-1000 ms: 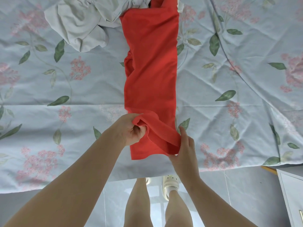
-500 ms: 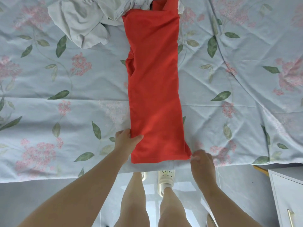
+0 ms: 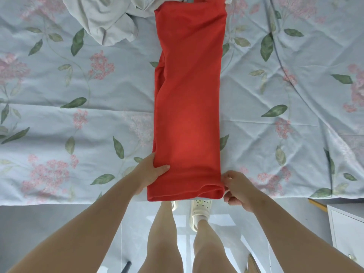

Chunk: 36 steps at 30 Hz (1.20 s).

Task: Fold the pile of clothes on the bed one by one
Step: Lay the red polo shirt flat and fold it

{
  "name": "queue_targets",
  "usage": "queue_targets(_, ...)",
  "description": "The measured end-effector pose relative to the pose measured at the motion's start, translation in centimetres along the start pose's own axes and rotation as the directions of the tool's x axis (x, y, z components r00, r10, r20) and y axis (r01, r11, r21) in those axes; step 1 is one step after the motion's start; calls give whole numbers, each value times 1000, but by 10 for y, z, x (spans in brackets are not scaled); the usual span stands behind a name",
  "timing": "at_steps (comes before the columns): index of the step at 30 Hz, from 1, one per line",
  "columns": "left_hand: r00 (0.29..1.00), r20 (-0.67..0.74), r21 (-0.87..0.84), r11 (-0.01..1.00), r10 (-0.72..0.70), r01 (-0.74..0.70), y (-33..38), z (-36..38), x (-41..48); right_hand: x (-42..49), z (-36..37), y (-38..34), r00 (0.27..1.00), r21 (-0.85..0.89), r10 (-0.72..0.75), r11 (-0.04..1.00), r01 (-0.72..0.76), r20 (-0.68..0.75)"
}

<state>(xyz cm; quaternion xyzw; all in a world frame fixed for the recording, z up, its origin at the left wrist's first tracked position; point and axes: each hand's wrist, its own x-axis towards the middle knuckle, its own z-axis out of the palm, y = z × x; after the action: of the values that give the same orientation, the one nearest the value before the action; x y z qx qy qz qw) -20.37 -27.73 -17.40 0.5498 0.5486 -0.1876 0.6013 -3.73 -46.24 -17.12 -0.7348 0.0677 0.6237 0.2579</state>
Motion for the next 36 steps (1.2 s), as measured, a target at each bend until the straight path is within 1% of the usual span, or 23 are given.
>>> queue_targets(1,1000,-20,60,998,-14,15,-2,2,4,5,-1,2,997,-138,-8,990,-4,-82)
queue_targets(2,997,-73,76,997,-6,12,-2,6,9,11,0,2,985,-210,-62,977,26,-163)
queue_targets(3,988,-154,68,998,16,-6,-1,9,13,18,2,0,964,-198,-130,977,83,-234)
queue_targets(4,970,-239,44,998,44,-35,-1,10,17,20,5,-5,937,-143,-199,976,164,-286)
queue_targets(5,949,-307,18,998,66,-64,-1,11,20,22,9,-12,914,-86,-259,966,245,-314)
queue_targets(6,936,-341,14,996,87,-88,-1,11,22,24,13,-18,899,-28,-303,950,310,-316)
queue_targets(7,934,-341,29,995,104,-100,-1,10,24,26,16,-23,893,-2,-328,939,345,-307)
queue_targets(9,944,-313,93,992,105,-79,-7,6,24,31,22,-24,896,-68,-336,941,331,-289)
queue_targets(12,966,-251,242,970,62,0,-15,-5,17,32,23,-10,941,-161,-248,964,214,-232)
queue_targets(14,984,-177,264,964,19,29,-15,-11,18,31,22,-8,964,-143,-181,978,154,-194)
queue_targets(15,985,-172,241,970,12,31,-10,-15,22,32,21,-13,965,-116,-166,983,144,-204)
queue_targets(18,971,-233,107,994,47,-22,25,-23,43,43,16,-45,934,34,-199,975,219,-298)
queue_targets(21,950,-280,5,990,138,-142,72,-29,73,59,14,-91,913,135,-246,944,303,-325)
queue_targets(23,922,-331,8,978,199,-208,102,-33,95,73,13,-120,908,210,-257,918,336,-331)
queue_targets(25,900,-368,34,971,232,-236,134,-38,114,85,10,-145,899,256,-263,897,362,-350)
queue_targets(29,876,-419,71,970,239,-230,182,-51,150,105,-2,-185,872,256,-278,880,399,-403)
queue_targets(31,824,-488,77,955,288,-287,199,-57,162,113,-8,-204,853,230,-307,874,428,-421)
queue_targets(33,775,-503,144,921,383,-362,214,-64,174,120,-14,-226,829,201,-344,862,465,-441)
queue_targets(35,790,-447,166,906,420,-388,230,-72,185,129,-23,-250,789,183,-381,837,515,-482)
queue_targets(36,806,-418,137,906,419,-400,238,-77,191,133,-27,-263,764,164,-403,824,542,-504)
